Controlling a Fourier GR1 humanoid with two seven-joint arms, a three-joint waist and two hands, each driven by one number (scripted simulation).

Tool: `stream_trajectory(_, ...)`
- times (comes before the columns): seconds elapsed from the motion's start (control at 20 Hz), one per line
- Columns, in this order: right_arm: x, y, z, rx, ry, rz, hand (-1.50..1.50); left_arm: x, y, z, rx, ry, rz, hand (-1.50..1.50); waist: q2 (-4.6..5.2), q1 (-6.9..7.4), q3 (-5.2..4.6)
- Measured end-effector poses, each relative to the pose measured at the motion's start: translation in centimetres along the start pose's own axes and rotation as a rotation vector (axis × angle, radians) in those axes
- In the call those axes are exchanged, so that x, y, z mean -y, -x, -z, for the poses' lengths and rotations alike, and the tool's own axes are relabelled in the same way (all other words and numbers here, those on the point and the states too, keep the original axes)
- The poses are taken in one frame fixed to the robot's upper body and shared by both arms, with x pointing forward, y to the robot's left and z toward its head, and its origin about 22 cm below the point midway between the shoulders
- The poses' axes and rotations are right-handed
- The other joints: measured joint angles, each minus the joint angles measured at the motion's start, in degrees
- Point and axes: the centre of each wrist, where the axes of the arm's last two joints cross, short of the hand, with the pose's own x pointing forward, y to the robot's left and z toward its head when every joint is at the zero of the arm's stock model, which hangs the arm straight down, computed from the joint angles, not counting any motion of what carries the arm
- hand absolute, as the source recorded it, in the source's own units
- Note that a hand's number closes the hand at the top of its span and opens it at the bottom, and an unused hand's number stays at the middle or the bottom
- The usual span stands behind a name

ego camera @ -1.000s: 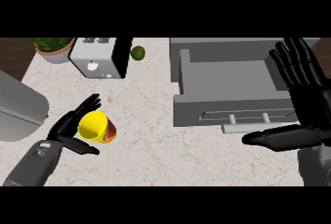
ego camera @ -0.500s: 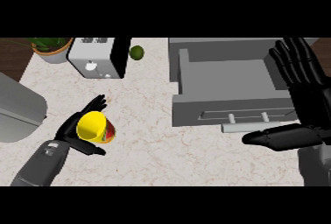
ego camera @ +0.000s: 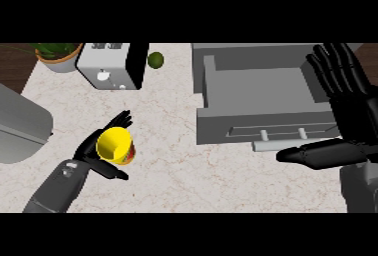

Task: Pick up the cup, place it into the drawer and close the drawer

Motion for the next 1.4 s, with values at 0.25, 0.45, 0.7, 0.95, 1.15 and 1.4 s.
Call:
stream_trajectory(0.25,0.5,-0.2,0.0,-0.006,0.005,-0.009,-1.50,1.2,-0.1,1.4,0.055,0.034,-0.031,1.50,-0.18,0.10,0.02)
stream_trajectory(0.45,0.9,0.0,-0.2,-0.009,0.004,-0.017,-1.50,1.5,-0.4,2.0,0.155,-0.006,0.038,1.50,-0.23,0.42,0.03)
stream_trajectory(0.7,0.9,0.1,-0.2,-0.006,0.018,-0.013,-1.50,1.7,-0.5,2.3,0.255,-0.117,0.038,1.50,-0.33,0.83,0.04)
stream_trajectory(0.95,1.6,0.0,-0.9,-0.015,0.029,-0.017,-1.50,1.5,0.4,0.6,0.347,-0.469,0.017,1.50,-0.70,1.83,0.10)
stream_trajectory(1.15,2.1,0.0,-1.1,-0.023,0.036,-0.021,-1.50,2.2,0.1,1.8,0.417,-0.567,-0.013,1.50,-0.93,2.05,0.20)
stream_trajectory(1.4,2.1,0.1,-1.2,-0.032,0.041,-0.028,-1.50,3.3,-2.6,5.9,0.497,-0.505,-0.011,1.50,-1.28,2.57,0.31)
